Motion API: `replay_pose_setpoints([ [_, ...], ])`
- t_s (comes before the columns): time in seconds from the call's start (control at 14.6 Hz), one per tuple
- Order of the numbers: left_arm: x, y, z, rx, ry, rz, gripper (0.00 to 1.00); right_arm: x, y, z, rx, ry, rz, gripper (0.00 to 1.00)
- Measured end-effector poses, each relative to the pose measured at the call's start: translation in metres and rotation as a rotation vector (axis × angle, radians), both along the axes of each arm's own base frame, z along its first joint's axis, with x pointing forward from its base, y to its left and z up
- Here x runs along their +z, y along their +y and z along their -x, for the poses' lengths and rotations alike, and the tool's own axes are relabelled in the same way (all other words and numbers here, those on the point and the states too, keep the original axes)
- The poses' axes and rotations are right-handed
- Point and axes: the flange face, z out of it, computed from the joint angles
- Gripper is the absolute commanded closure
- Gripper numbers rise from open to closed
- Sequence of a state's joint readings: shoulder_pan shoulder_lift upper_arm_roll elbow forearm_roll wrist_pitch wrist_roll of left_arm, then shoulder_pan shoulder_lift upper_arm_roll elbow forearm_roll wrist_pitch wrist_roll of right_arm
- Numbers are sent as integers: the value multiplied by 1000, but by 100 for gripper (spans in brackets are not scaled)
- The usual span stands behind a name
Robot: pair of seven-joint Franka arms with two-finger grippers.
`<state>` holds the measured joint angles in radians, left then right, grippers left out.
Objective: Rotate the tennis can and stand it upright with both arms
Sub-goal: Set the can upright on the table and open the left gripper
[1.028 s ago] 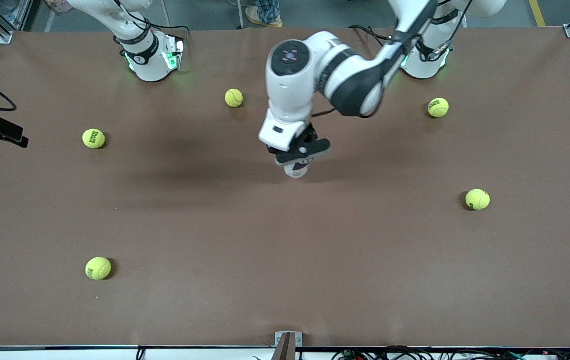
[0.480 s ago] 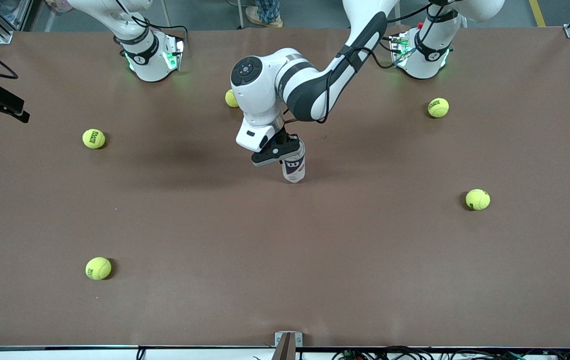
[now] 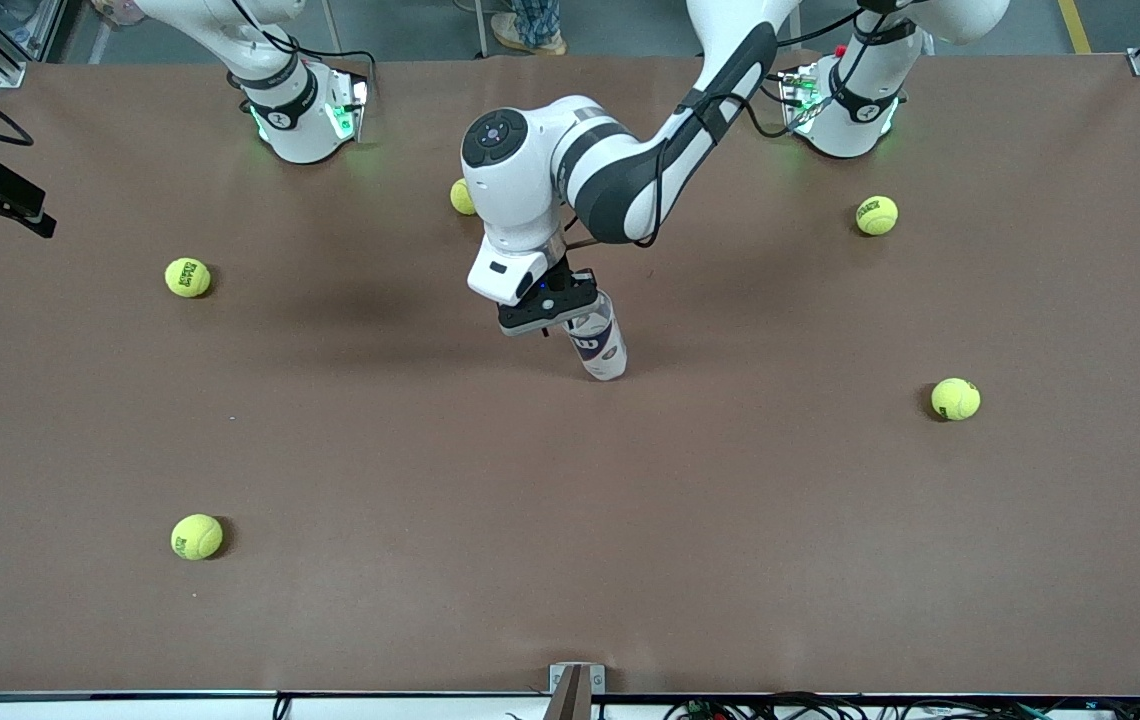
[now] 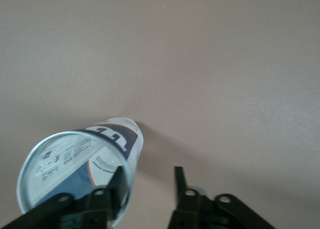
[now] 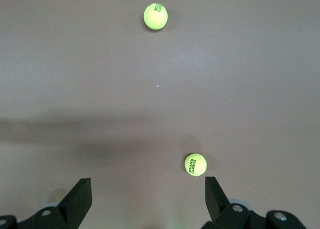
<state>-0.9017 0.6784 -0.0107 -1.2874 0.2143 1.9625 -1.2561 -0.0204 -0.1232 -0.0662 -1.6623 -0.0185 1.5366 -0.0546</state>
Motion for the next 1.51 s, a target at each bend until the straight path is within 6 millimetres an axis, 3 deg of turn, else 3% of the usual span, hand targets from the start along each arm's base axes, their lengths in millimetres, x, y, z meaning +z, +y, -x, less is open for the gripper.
replay_pose_setpoints([
  [0.21, 19, 7, -11, 23, -11, 32, 32, 1, 0, -1, 19, -7, 1, 0],
  [0.41, 65, 26, -29, 60, -48, 78, 20, 0, 0, -1, 29, -4, 0, 0],
  [0.48, 79, 34, -35, 74, -60, 91, 6, -1, 0, 0, 29, -1, 0, 0],
  [0.55, 91, 43, -41, 88, -71, 102, 0, -1, 0, 0, 30, 1, 0, 0],
  [0.75, 124, 73, -61, 116, -95, 118, 0, -2, 0, 0, 30, 7, -1, 0],
  [0.89, 151, 112, -82, 113, -96, 99, 0, -2, 0, 0, 30, 8, -1, 0],
  [1.1, 192, 187, -116, 97, -100, 71, 0, -2, 0, 1, 31, 9, -1, 0],
  [1.3, 214, 256, -143, 44, -83, 30, 0, -3, 0, 1, 31, 9, -1, 0],
  [1.51, 233, 326, -156, -18, -17, 14, 0, -3, 0, 1, 31, 10, -1, 0],
])
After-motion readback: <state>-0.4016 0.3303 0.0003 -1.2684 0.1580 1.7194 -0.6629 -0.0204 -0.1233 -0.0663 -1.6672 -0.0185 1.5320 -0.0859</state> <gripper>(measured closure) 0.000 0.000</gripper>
